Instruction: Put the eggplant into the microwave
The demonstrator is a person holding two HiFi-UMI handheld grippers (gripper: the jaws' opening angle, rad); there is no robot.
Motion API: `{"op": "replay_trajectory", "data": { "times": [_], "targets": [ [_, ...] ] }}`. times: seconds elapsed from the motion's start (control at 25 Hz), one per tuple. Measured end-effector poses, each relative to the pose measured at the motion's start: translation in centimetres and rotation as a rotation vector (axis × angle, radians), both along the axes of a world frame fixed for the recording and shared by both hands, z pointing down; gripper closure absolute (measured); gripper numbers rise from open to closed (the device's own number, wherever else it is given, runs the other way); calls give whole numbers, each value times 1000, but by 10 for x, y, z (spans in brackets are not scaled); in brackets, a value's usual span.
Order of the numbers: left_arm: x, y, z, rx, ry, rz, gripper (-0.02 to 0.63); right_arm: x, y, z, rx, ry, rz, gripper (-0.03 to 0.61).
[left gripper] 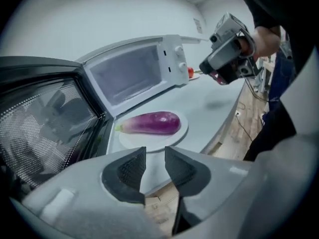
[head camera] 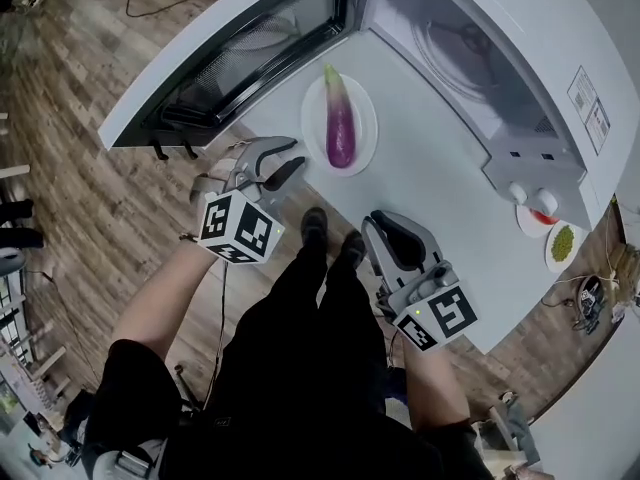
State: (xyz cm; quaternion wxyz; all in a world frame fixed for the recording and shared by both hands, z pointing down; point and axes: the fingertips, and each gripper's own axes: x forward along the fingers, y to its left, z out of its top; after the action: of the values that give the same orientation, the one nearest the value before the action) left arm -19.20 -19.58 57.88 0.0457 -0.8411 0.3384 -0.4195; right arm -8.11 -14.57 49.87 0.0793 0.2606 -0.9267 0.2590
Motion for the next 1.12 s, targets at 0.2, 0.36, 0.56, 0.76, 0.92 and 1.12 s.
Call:
{"op": "replay_trajectory", "data": {
  "times": [0.2,0.36,0.56,0.76,0.92,1.12],
  "targets": [
    [11,-5,15,18,-93,65,511,4,-2,4,-8,-16,20,523],
    [21,-8,16,25,-114,91,511,8,-2,2,-11,-27,34,523],
    [39,-16,16,27,-119,138,511,17,-7,4,-14,-33,62,523],
    [59,-24,17,39,-117,172,511,25,-10,9,-24,-40,88,523],
    [70,-31,18,55,-153,216,511,31,-13,10,-27,-41,110,523],
    [71,-34,18,81,-221,275,511,40,-19,13,-35,-46,143,523]
  ]
}}
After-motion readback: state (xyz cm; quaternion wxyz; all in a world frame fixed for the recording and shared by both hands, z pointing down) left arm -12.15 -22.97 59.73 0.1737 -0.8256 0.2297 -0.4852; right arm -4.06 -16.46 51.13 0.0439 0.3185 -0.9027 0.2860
